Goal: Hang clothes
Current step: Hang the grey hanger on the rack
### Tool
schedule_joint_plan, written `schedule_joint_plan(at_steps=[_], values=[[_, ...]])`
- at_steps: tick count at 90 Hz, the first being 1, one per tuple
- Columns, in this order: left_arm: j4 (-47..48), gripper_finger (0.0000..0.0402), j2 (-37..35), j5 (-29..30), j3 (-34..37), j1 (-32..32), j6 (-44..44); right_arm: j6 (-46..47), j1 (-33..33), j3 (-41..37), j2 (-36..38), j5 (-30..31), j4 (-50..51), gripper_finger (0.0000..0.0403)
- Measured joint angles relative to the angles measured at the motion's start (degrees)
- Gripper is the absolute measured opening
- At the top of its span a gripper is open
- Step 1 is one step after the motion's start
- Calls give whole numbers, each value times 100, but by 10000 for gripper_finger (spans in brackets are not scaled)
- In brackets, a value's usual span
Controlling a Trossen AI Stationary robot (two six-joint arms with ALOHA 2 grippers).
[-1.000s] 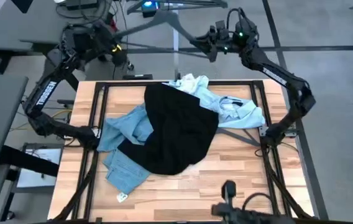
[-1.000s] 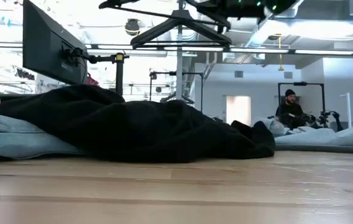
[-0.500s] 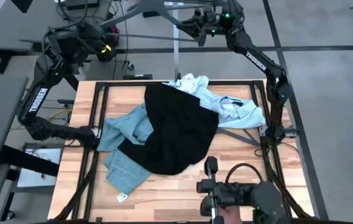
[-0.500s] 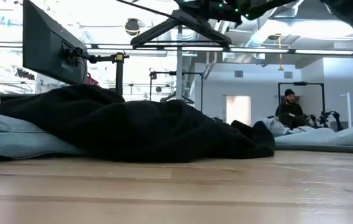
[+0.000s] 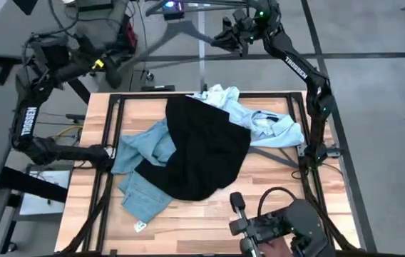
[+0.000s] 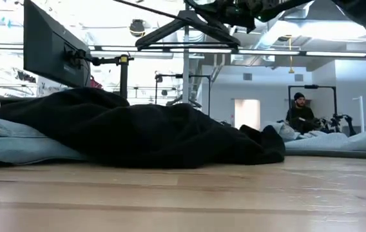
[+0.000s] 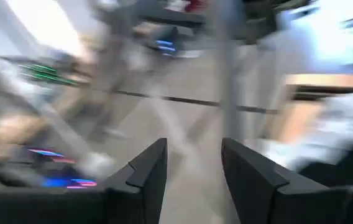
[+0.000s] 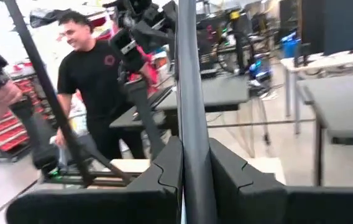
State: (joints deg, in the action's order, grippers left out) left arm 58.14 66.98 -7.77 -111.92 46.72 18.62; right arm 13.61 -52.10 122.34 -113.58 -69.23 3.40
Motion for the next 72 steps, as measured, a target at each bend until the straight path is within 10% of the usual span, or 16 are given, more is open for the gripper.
schedule_joint_plan(at_steps=[72], values=[[-268, 133, 369, -279, 98, -28, -1227, 202, -83, -3, -209, 3040, -1609, 31]])
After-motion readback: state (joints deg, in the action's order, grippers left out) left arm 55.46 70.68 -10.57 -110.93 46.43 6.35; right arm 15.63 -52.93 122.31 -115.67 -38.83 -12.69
